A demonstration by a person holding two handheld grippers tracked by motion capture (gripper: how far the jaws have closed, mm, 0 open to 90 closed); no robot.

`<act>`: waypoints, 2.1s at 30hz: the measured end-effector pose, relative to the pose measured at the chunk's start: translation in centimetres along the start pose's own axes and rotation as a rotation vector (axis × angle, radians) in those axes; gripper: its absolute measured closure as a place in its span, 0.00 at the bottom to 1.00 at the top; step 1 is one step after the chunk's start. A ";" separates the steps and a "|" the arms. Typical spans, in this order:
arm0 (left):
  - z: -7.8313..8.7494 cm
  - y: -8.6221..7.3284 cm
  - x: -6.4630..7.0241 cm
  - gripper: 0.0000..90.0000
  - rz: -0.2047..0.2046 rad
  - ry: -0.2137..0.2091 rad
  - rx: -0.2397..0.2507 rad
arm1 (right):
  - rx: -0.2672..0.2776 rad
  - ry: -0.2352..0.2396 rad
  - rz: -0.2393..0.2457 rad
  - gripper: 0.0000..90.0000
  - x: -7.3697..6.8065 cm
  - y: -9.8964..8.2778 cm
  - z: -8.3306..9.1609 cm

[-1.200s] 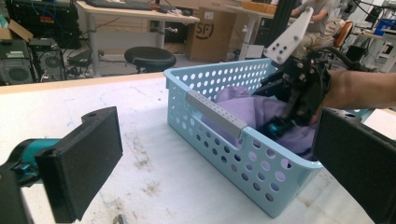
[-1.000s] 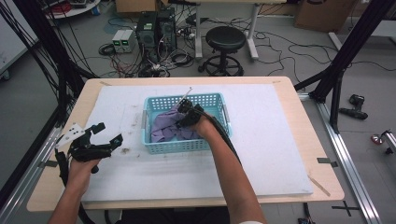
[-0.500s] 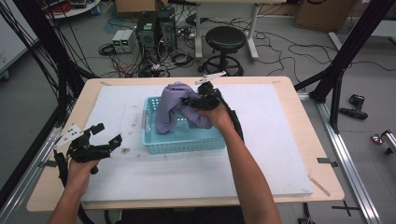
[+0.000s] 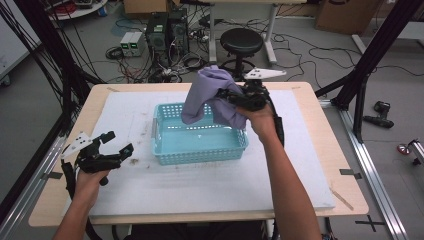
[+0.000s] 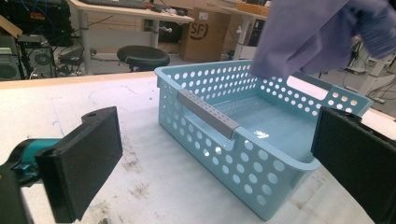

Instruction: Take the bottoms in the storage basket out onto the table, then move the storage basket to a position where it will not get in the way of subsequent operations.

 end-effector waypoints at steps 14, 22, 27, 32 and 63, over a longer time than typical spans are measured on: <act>0.2 0.2 -0.2 0.02 -0.012 0.023 0.009 | 0.108 -0.233 -0.008 0.77 2.0 -1.6 14.4; -0.2 0.6 0.5 0.02 -0.016 0.019 0.019 | 0.108 -0.356 -0.044 0.76 3.1 -5.2 19.0; -0.5 0.6 1.2 0.02 -0.032 0.008 0.006 | 0.064 -0.406 -0.114 0.76 4.2 -9.6 19.2; -0.7 0.6 1.6 0.02 -0.040 0.003 0.008 | -0.049 -0.416 -0.180 0.73 5.2 -13.8 17.2; -0.5 0.4 1.3 0.02 -0.061 0.006 0.004 | -0.083 -0.334 -0.144 0.27 1.1 -11.6 9.9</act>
Point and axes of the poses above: each handheld gripper's, and its own axes: z roughly backward along the jaws, y roughly out of its top, x roughly to its right, the point moved 5 cm from there along -z, roughly forward along the jaws, and after that the axes turned 1 degree about z, right-handed, at the moved point
